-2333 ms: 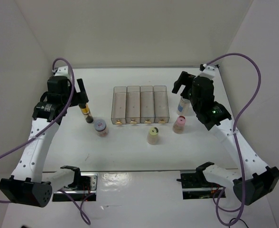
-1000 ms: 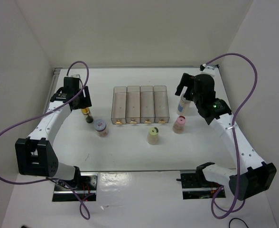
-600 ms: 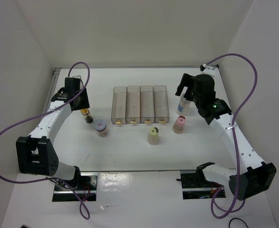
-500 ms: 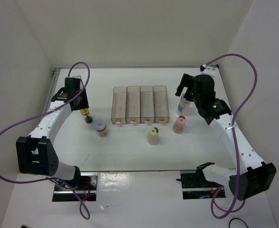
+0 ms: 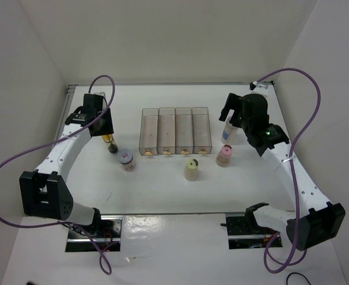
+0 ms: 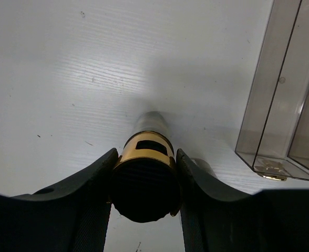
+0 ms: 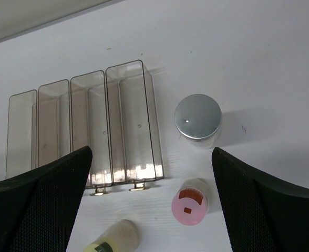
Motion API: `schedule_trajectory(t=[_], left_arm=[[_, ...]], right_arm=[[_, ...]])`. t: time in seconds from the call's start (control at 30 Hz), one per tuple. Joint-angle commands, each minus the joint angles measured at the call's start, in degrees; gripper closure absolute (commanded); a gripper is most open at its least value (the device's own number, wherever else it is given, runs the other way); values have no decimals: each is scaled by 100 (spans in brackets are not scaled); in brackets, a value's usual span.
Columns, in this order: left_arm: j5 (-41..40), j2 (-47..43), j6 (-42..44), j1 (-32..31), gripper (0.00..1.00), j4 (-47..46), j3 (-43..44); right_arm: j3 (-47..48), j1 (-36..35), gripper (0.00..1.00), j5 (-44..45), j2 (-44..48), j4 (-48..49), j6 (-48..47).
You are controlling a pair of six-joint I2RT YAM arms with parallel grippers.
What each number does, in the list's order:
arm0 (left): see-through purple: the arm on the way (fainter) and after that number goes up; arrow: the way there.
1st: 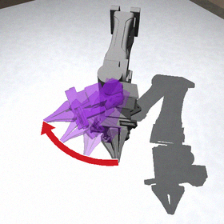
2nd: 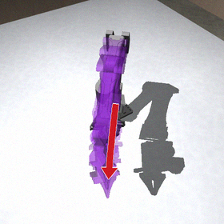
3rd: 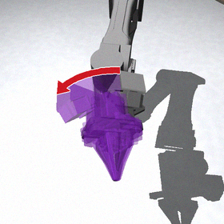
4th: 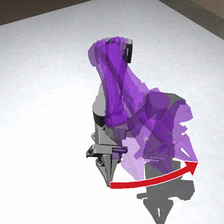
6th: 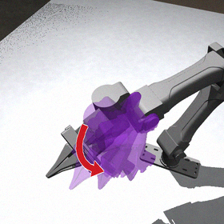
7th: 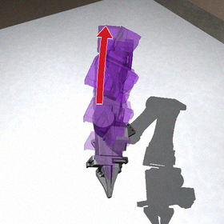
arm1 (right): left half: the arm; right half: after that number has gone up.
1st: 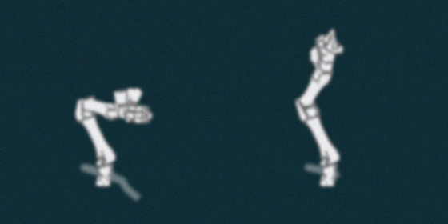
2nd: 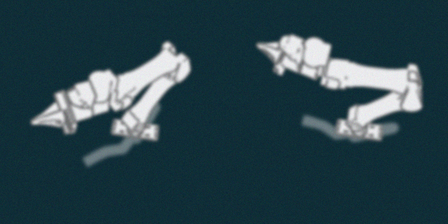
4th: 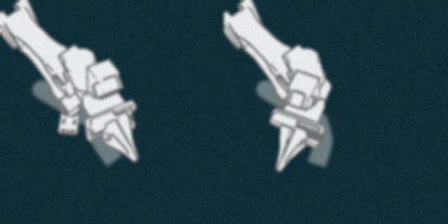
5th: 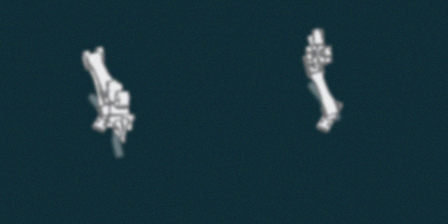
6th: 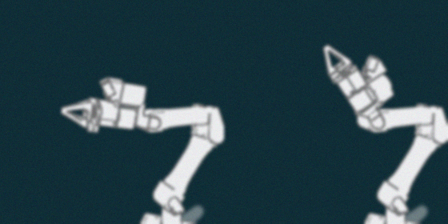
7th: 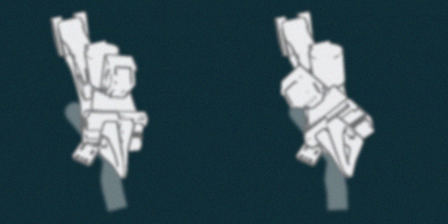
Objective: Organize the condiment bottles
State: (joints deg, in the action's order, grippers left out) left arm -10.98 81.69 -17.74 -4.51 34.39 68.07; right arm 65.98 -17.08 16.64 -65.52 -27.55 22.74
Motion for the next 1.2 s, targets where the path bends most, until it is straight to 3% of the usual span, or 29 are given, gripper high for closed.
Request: schedule_trajectory(t=[0.0, 0.37, 0.73, 1.17], left_arm=[[-106, -197, 113, -14, 79, -29, 575], [500, 215, 113, -330, 77, 243, 2174], [-79, 1402, 280, -1595, 77, 638, 3694], [-466, 2140, 280, -1966, 76, 587, 3819]], right_arm=[[-15, 38, 1, -21, -14, 74, 29], [-15, 38, 1, -126, -14, 180, -24], [161, 38, 1, -179, -436, 180, -130], [161, 90, 1, -179, -488, 233, -182]])
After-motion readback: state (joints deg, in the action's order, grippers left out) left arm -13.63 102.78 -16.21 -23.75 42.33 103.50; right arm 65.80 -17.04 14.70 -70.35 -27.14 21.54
